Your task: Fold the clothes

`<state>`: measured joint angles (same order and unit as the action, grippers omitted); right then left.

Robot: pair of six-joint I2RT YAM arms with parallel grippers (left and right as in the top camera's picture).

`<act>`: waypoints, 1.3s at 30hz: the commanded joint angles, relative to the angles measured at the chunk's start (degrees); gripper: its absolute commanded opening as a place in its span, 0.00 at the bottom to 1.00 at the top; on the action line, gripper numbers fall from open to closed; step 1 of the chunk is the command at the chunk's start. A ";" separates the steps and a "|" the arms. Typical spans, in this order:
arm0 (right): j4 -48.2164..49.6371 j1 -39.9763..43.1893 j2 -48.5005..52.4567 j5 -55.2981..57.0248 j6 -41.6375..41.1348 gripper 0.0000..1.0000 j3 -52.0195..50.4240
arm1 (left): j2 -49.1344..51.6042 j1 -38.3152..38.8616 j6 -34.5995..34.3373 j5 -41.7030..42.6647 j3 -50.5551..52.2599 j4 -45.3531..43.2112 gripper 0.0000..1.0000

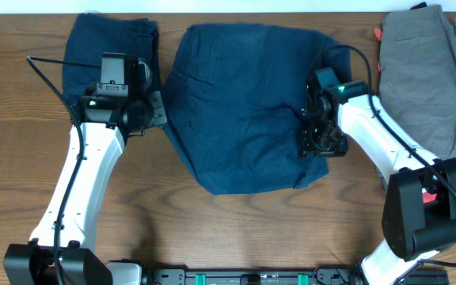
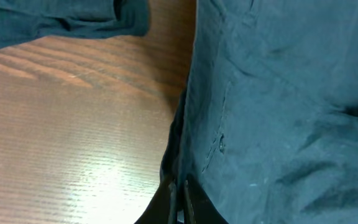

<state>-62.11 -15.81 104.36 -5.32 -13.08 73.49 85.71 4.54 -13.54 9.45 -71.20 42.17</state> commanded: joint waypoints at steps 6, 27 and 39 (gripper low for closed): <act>6.80 0.15 -0.83 0.81 -0.26 0.68 -6.12 | -0.22 -0.24 -0.33 -2.49 -1.36 0.63 0.06; 7.78 4.72 -3.30 0.79 1.90 0.01 -4.81 | -0.22 -0.24 -0.31 -2.71 -1.36 1.92 0.06; 15.72 14.64 -3.56 -3.72 7.65 0.01 12.20 | -0.66 -0.24 -0.76 -2.64 -1.36 4.94 0.06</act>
<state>-48.05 -2.15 101.71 -7.60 -6.92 84.62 85.71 4.56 -13.72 8.14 -71.20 46.61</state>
